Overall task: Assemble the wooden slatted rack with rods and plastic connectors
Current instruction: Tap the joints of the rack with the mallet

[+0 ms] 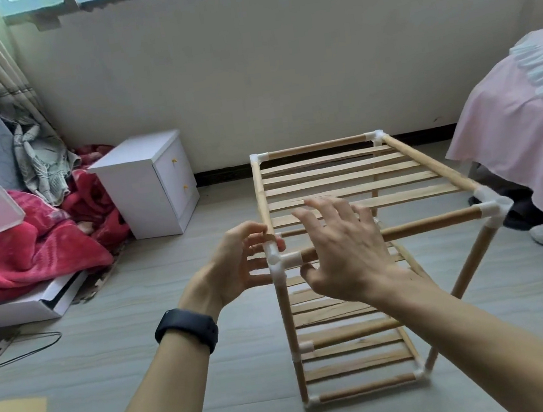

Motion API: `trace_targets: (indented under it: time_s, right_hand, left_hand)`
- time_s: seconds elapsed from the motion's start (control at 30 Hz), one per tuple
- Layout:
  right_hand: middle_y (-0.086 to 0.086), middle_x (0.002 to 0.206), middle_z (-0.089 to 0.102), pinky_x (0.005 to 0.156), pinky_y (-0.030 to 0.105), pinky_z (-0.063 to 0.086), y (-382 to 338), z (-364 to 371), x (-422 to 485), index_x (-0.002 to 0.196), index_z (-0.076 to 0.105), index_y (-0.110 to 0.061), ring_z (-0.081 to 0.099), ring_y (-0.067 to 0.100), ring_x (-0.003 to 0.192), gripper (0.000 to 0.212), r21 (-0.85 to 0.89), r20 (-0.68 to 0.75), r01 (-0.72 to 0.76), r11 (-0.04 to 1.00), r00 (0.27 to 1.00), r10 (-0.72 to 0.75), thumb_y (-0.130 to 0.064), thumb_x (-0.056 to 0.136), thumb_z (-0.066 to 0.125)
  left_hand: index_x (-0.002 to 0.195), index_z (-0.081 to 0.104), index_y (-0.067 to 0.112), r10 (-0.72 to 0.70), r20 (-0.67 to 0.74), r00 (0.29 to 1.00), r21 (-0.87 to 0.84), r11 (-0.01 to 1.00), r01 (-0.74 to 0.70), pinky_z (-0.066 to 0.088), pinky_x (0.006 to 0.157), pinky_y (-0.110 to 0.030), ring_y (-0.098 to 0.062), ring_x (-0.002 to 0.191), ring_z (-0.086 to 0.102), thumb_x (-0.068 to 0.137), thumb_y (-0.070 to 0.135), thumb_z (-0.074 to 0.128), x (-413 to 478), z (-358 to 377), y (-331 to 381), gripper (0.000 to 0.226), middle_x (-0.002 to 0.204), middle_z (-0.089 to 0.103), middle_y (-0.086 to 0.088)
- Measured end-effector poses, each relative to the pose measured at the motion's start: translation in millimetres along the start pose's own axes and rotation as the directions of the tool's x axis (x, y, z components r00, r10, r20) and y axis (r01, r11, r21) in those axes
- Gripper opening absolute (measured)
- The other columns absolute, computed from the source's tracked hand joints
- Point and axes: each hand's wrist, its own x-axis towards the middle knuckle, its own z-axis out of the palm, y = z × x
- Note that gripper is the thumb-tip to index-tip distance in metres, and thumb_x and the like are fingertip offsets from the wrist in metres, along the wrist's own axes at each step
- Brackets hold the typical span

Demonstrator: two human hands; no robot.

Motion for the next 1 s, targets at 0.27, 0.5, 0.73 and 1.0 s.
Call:
trace_targets:
  time_s: [0.27, 0.5, 0.73, 1.0]
  right_hand:
    - [-0.005, 0.097, 0.073, 0.085, 0.042, 0.039, 33.9, 7.3, -32.1, 0.095, 0.073, -0.025, 0.062, 0.024, 0.093, 0.022, 0.003, -0.218, 0.156, 0.988, 0.964, -0.151, -0.031, 0.088, 0.053]
    - [-0.004, 0.078, 0.064, 0.076, 0.039, 0.035, 77.5, 0.3, -56.2, 0.087, 0.07, -0.022, 0.054, 0.023, 0.078, 0.021, 0.049, -0.277, 0.069, 0.996, 0.959, -0.053, -0.026, 0.088, 0.049]
    - [-0.003, 0.068, 0.052, 0.075, 0.038, 0.037, 101.6, -4.5, -57.4, 0.082, 0.061, -0.019, 0.044, 0.02, 0.069, 0.022, 0.011, -0.238, -0.005, 1.0, 0.971, 0.007, -0.023, 0.093, 0.042]
    - [-0.003, 0.078, 0.053, 0.089, 0.041, 0.038, 122.1, -7.4, -51.2, 0.086, 0.06, -0.022, 0.045, 0.021, 0.082, 0.021, 0.008, -0.171, -0.125, 0.992, 0.977, 0.125, -0.025, 0.092, 0.041]
  left_hand:
    - [0.107, 0.068, 0.008, 0.064, 0.015, 0.998, 0.292, 0.954, -0.066, 0.06, 0.078, -0.035, -0.022, 0.086, 0.071, 0.091, 0.055, 0.061, 2.4, 4.2, -4.7, 0.05, 0.097, 0.07, -0.01]
    - [0.086, 0.076, 0.015, -0.044, 0.183, 0.982, 0.138, 0.99, 0.019, 0.06, 0.074, -0.032, -0.015, 0.072, 0.069, 0.086, 0.038, 0.076, -1.0, 40.1, -10.7, 0.024, 0.077, 0.068, -0.004]
    - [0.089, 0.075, 0.015, -0.097, 0.168, 0.981, 0.069, 0.994, 0.086, 0.056, 0.073, -0.029, -0.014, 0.076, 0.069, 0.084, 0.039, 0.078, -5.4, 66.3, -16.7, 0.025, 0.082, 0.074, -0.001]
    - [0.095, 0.075, 0.016, -0.083, 0.141, 0.986, 0.101, 0.992, 0.069, 0.048, 0.068, -0.024, -0.013, 0.078, 0.07, 0.084, 0.043, 0.077, -2.2, 91.2, -14.6, 0.028, 0.091, 0.078, -0.001]
